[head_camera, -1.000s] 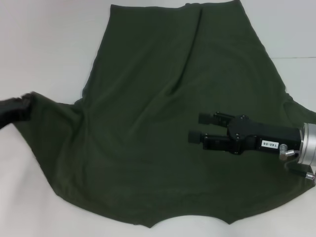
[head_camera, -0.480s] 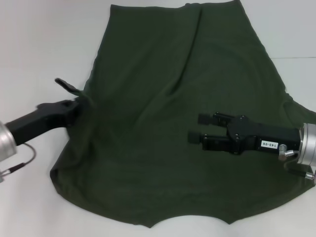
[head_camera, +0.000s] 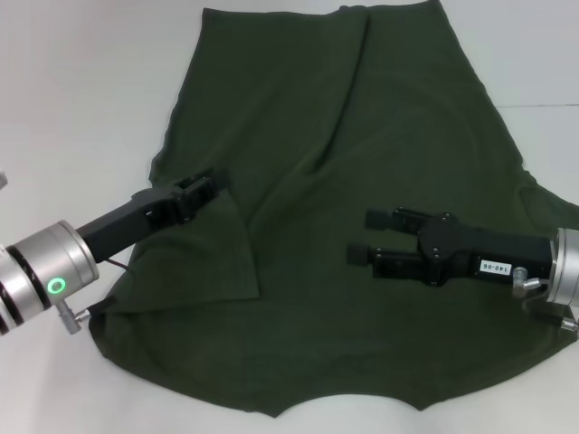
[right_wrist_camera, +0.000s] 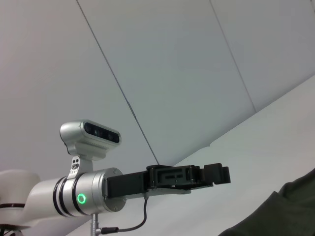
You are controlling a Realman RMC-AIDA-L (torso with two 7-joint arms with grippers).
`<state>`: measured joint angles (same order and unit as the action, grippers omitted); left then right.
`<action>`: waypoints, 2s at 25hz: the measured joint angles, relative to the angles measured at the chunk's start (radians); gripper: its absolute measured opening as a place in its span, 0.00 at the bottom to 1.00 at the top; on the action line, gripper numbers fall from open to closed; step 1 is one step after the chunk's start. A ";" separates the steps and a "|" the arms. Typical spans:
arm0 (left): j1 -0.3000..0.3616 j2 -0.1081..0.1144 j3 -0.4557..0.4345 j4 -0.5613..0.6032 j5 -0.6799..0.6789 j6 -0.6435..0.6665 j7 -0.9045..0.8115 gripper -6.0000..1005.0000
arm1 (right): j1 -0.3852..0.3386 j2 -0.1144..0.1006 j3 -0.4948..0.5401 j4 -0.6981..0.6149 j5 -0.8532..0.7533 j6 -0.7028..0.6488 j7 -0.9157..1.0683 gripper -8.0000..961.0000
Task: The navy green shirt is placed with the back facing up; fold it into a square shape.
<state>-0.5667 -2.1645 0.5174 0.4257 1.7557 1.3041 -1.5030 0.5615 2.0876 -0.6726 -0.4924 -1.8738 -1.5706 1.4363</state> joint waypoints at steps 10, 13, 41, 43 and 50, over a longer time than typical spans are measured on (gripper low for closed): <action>0.006 0.000 -0.003 -0.018 -0.022 0.072 0.046 0.41 | -0.016 -0.005 0.068 -0.005 0.002 0.001 0.051 0.95; 0.009 0.000 0.010 -0.019 -0.022 0.132 0.103 0.47 | -0.034 -0.014 0.111 -0.020 0.002 0.002 0.133 0.95; 0.026 -0.004 0.216 -0.085 -0.007 0.154 0.482 0.75 | -0.156 -0.204 0.143 -0.182 -0.239 0.308 0.770 0.95; 0.026 -0.005 0.216 -0.090 -0.007 0.154 0.483 0.75 | -0.154 -0.209 0.143 -0.182 -0.258 0.319 0.783 0.95; 0.029 -0.005 0.216 -0.093 -0.011 0.154 0.484 0.75 | -0.150 -0.203 0.143 -0.183 -0.265 0.350 0.771 0.95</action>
<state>-0.5378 -2.1696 0.7333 0.3325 1.7445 1.4581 -1.0193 0.4110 1.8850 -0.5292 -0.6751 -2.1386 -1.2201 2.2071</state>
